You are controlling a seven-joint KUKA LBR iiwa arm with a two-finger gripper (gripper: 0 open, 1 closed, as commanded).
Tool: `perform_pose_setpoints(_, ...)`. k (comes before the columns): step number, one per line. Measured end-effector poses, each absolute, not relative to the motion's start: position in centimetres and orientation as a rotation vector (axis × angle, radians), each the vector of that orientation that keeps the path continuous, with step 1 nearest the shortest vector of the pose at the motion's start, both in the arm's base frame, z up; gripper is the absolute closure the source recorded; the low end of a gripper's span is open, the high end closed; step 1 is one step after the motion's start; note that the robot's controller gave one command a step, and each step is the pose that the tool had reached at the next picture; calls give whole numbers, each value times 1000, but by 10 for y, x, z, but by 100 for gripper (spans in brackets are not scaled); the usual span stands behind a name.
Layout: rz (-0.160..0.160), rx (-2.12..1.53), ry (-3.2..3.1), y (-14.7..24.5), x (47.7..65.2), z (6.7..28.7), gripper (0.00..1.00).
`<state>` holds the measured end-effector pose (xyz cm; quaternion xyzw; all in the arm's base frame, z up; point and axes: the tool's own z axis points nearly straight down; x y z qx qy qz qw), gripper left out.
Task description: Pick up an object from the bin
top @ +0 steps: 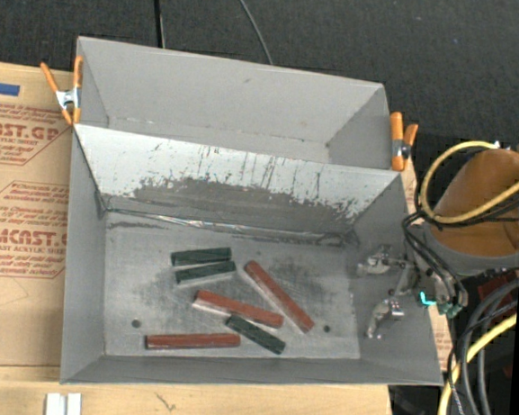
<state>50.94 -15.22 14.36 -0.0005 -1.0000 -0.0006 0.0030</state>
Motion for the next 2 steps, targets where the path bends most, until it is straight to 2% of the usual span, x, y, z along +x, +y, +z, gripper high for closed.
perform_pose_setpoints(1, 1, 0, -3142, -152, 512, 147, 0)
perform_pose_setpoints(2, -1, 38, -3145, -70, 485, 74, 100)
